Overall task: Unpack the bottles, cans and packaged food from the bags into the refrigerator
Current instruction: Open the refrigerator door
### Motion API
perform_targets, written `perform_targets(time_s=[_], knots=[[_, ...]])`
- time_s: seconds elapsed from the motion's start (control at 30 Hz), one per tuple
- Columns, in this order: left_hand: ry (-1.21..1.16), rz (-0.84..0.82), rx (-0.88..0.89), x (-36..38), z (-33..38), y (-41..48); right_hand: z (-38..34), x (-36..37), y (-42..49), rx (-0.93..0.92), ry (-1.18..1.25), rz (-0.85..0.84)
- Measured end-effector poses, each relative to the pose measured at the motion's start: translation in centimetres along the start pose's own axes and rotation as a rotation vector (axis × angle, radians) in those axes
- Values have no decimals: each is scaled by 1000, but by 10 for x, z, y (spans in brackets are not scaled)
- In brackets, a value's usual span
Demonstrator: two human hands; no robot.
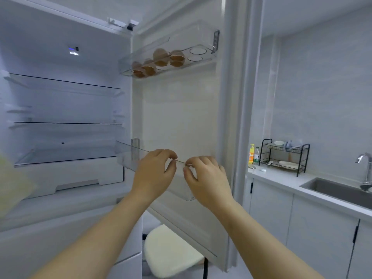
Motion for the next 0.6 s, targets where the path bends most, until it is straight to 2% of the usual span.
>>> perform_targets(time_s=[0.07,0.3,0.6], knots=[[6,-34,-26,12,-3,3,16,0,5,67,25,32],[50,-214,58,67,13,36,78,6,28,200,-6,-34],[46,-141,63,117,28,49,138,12,49,278,49,-70]])
Point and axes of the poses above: each hand's wrist, its own y-axis towards the middle knuckle, its own x-axis out of the palm, z = x × y, the point moved 7 cm from there along y, towards the middle knuckle, and after that the axes turned 2 degrees about y, right-handed, at the moved point
